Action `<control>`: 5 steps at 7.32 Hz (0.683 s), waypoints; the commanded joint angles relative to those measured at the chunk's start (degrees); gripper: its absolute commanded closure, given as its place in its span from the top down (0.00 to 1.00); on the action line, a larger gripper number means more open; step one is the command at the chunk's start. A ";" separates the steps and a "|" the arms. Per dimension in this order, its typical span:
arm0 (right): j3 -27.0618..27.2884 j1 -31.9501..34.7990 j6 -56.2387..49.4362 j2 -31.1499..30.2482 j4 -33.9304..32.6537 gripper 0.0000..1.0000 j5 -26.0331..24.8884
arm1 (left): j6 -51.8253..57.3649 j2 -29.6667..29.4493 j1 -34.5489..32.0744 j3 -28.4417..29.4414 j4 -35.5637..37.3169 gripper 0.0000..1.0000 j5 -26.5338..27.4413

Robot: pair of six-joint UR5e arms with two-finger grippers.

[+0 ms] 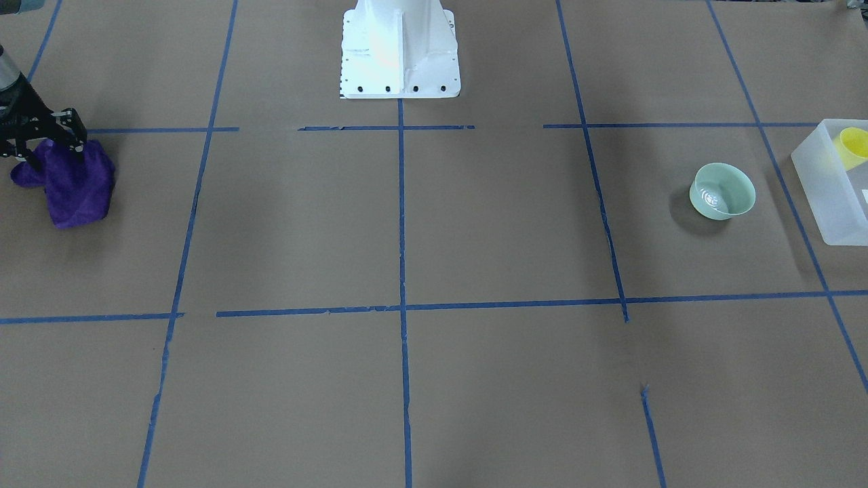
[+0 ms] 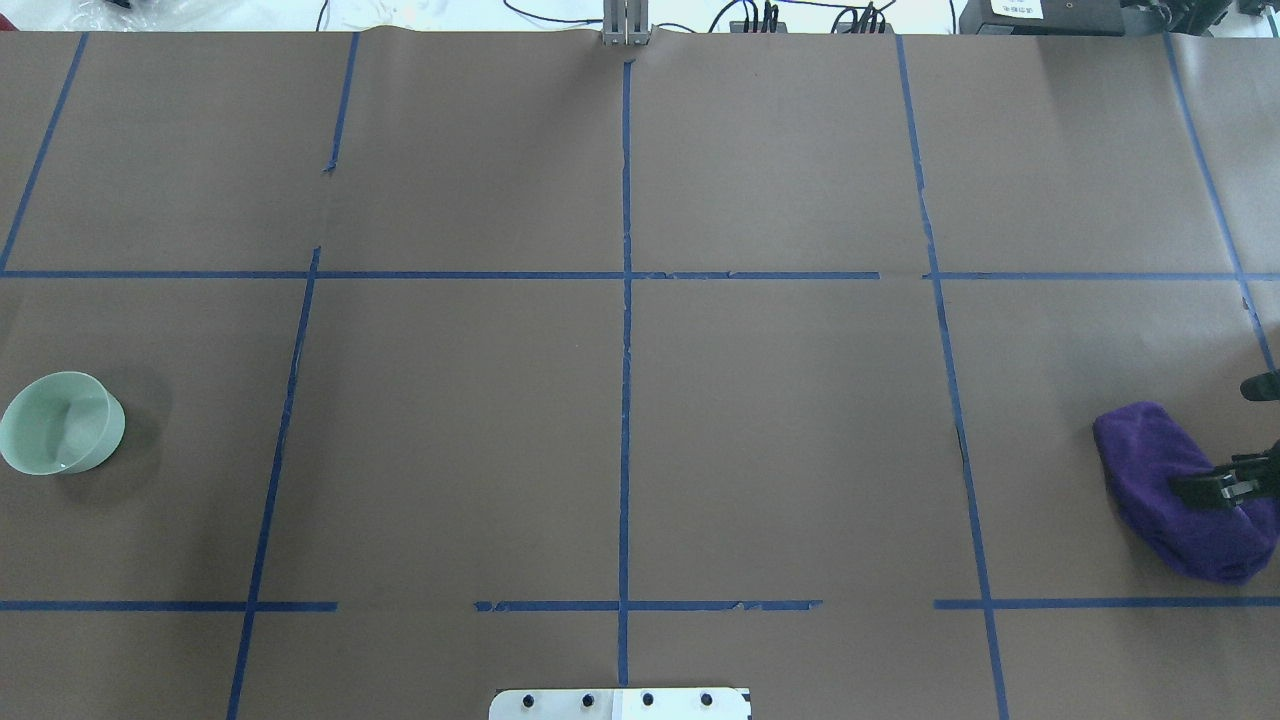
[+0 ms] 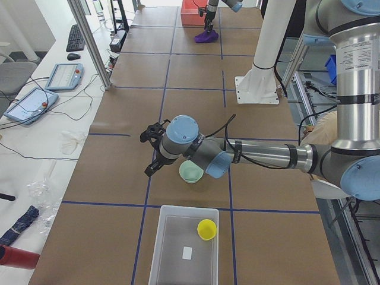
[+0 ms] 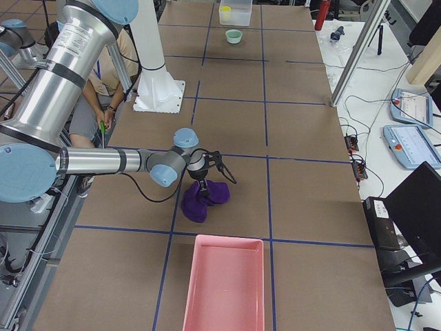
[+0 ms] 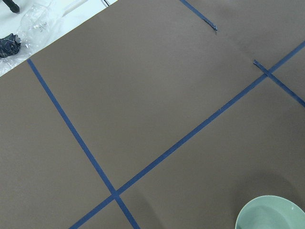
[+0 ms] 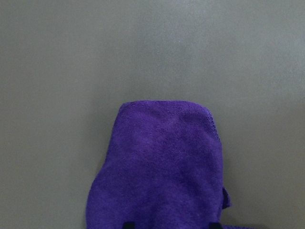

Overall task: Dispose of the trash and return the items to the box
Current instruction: 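Reach the right gripper down to the purple cloth and grasp it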

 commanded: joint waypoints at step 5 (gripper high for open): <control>2.11 21.91 -36.90 1.12 -11.93 0.00 7.93 | -0.19 -0.64 0.01 0.25 0.00 1.00 0.16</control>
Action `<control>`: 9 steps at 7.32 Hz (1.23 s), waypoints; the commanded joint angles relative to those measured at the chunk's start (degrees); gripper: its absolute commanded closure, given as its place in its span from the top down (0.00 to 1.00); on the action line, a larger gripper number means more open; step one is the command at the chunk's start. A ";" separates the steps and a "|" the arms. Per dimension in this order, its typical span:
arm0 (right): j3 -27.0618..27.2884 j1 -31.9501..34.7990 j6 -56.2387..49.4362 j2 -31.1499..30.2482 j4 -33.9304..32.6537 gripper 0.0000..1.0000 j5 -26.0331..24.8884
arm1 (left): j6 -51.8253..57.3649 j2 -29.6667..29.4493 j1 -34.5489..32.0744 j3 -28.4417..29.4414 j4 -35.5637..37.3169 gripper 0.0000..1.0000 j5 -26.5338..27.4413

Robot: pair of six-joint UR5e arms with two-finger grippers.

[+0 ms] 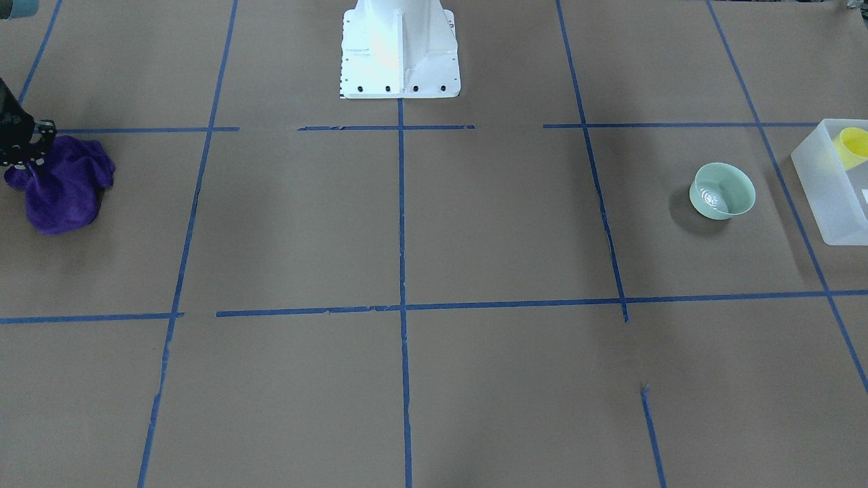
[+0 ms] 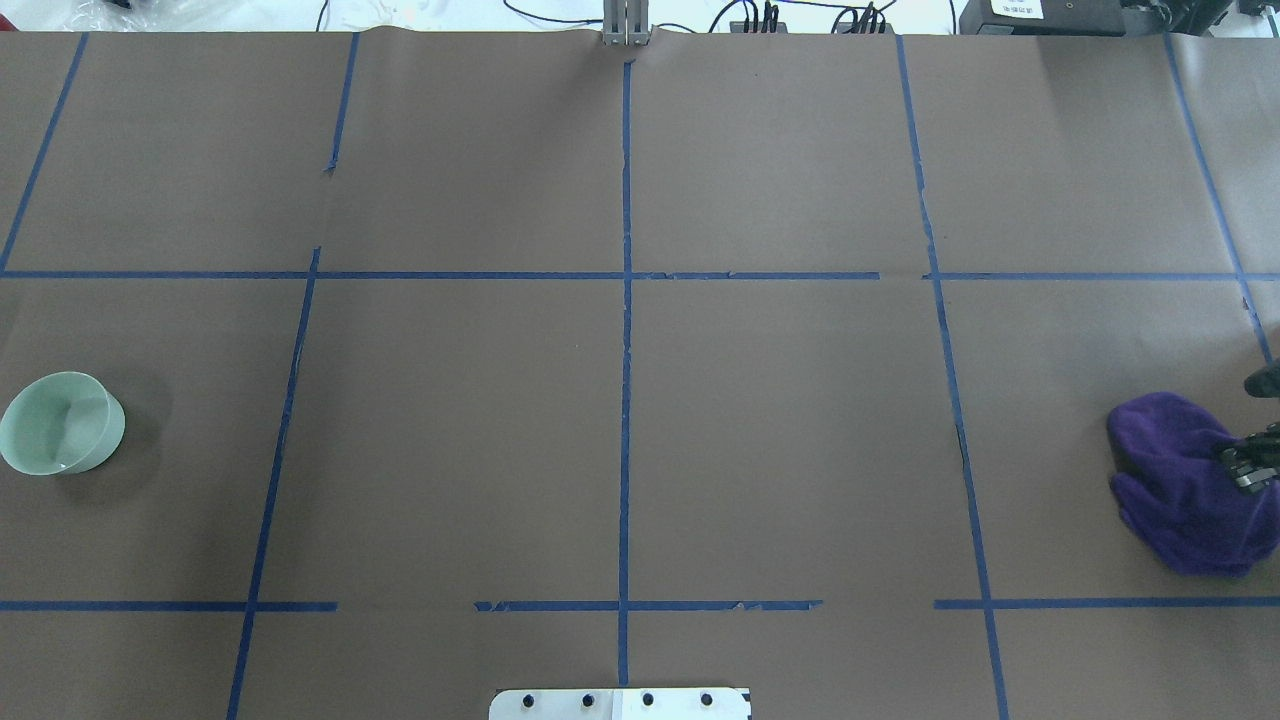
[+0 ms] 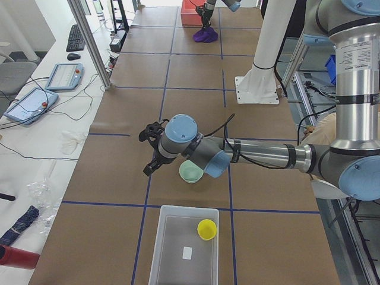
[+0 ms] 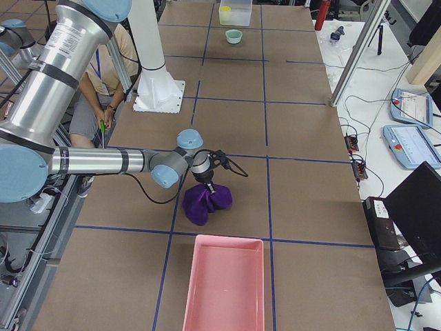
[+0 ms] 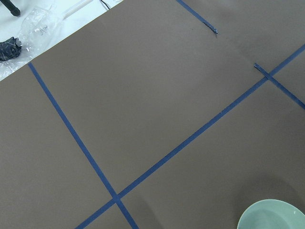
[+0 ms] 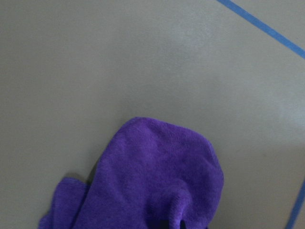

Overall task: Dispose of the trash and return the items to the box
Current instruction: 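Lift the purple cloth with the right gripper into the pink box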

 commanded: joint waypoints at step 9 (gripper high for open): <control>-9.07 56.99 -63.91 17.27 -49.81 1.00 19.73 | -1.65 0.03 0.09 -0.70 -0.18 1.00 0.18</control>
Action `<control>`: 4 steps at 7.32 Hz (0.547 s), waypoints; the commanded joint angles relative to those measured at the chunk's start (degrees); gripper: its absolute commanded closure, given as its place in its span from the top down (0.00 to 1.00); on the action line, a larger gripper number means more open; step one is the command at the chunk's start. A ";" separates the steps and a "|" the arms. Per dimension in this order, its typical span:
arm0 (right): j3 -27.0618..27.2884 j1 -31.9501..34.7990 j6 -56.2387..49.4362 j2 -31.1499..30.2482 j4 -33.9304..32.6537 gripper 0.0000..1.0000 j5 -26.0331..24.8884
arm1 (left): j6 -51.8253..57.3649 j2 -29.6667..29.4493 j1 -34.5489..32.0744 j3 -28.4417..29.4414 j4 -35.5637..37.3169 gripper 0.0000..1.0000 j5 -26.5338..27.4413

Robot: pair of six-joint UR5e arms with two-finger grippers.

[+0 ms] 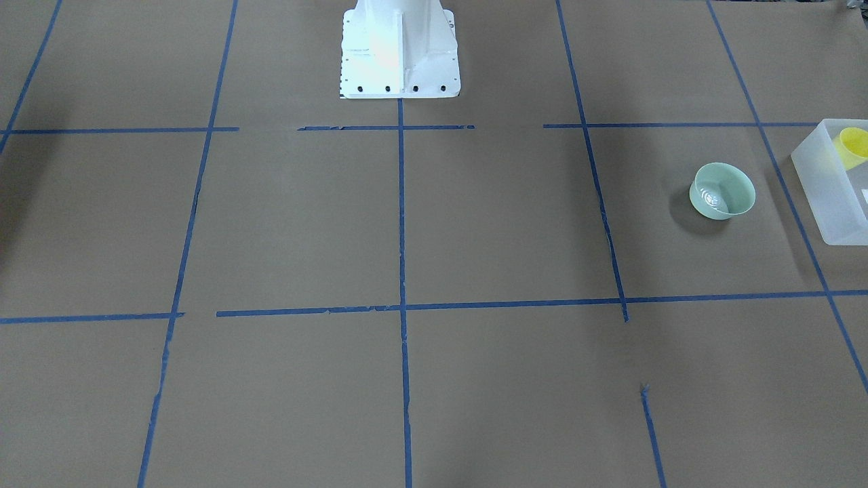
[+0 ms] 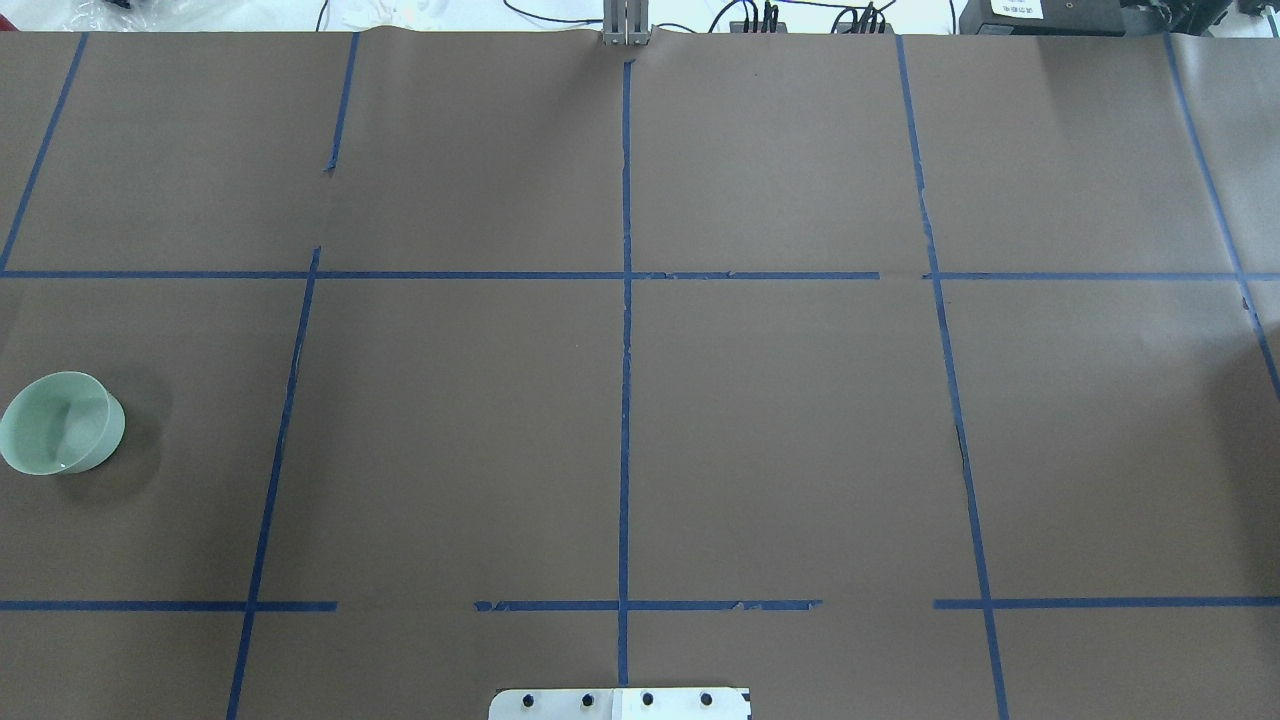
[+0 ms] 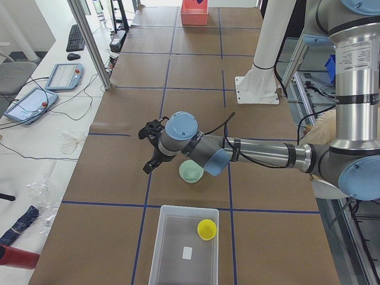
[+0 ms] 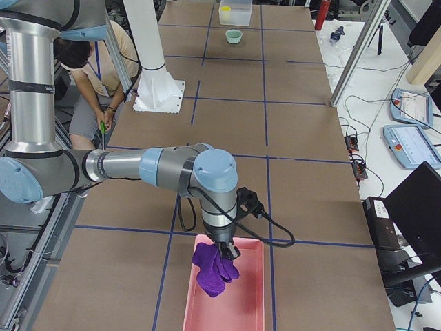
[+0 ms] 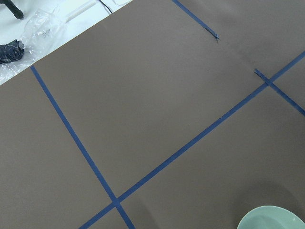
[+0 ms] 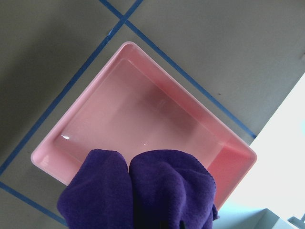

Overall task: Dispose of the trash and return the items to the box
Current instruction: 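Lift the purple cloth with the right gripper into the pink box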

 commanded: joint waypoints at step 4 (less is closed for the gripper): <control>13.54 -13.31 46.82 -3.52 6.34 1.00 14.06 | -8.94 0.26 2.18 -0.77 -0.70 1.00 3.22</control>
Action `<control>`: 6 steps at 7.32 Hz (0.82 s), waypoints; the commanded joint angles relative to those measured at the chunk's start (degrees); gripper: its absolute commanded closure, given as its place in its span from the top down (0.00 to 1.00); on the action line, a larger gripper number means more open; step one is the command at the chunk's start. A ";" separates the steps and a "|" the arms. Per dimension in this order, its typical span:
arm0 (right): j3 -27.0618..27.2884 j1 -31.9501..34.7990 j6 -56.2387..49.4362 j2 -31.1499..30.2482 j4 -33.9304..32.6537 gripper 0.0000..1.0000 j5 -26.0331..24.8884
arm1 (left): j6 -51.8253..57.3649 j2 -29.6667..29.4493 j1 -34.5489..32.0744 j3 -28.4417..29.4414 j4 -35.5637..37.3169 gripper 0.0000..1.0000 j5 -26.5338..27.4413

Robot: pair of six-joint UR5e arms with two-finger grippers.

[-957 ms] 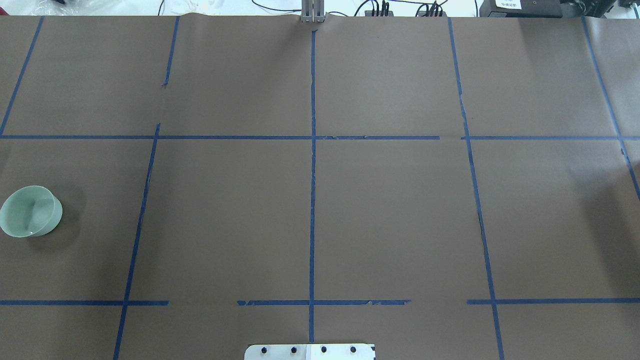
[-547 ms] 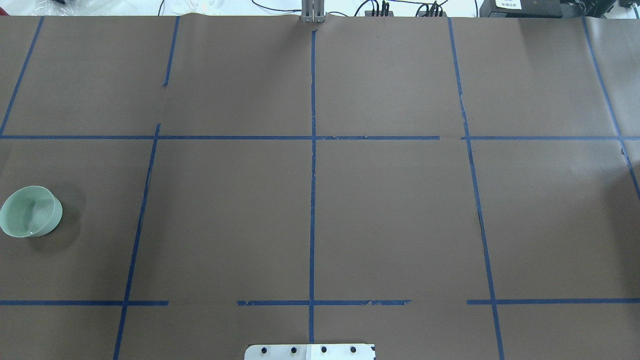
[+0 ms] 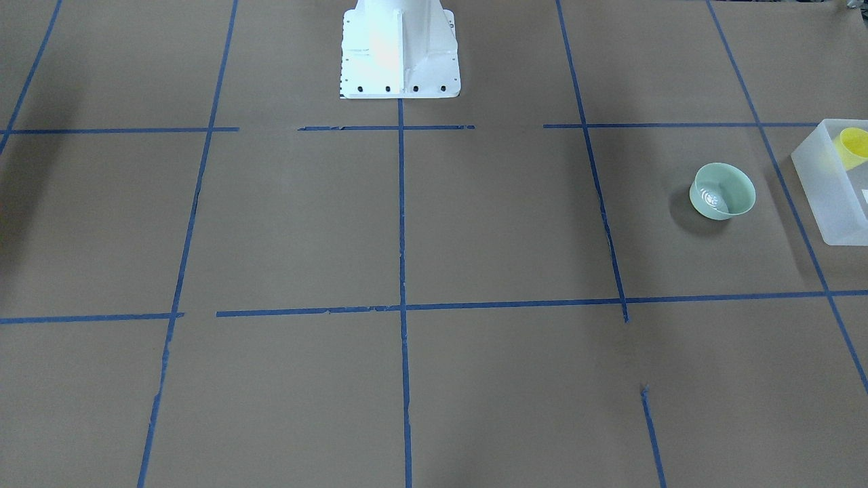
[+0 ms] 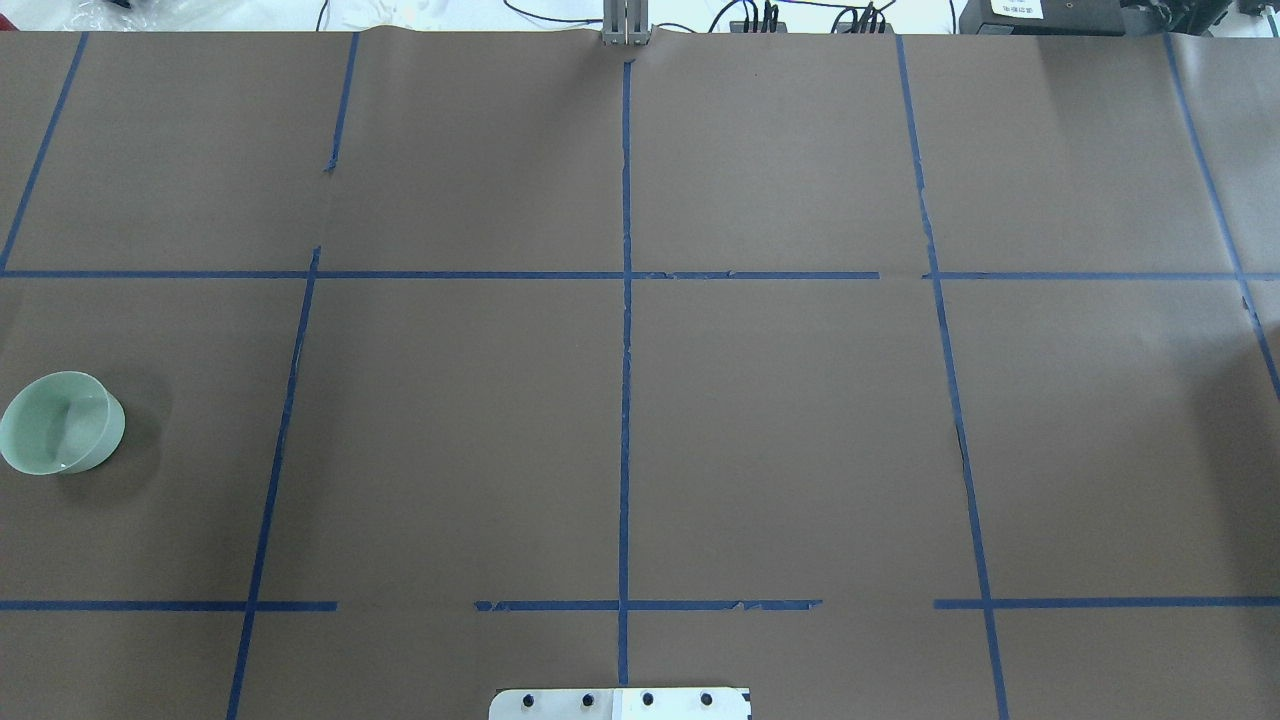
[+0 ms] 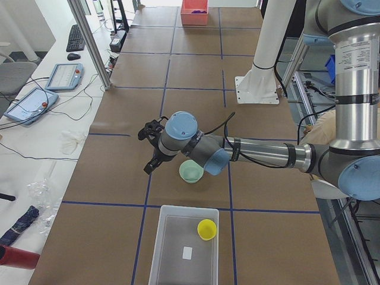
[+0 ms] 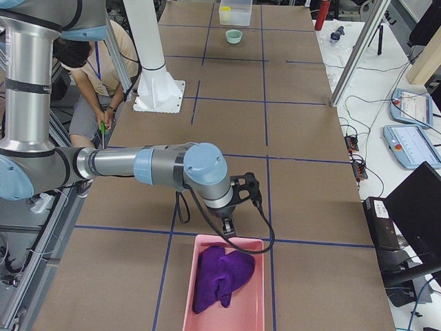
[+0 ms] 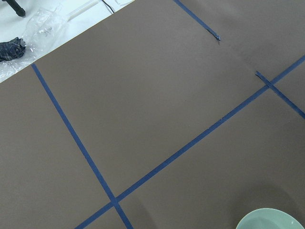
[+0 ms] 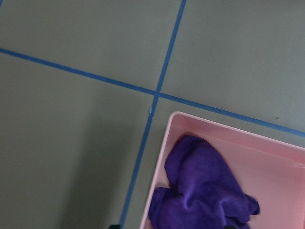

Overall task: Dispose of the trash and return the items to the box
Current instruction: 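Lift the purple cloth with the right gripper into the pink box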

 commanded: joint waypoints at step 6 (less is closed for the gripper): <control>5.90 -34.40 46.71 -4.46 28.67 1.00 -11.47 | -39.98 12.33 24.84 0.39 -30.22 0.95 16.84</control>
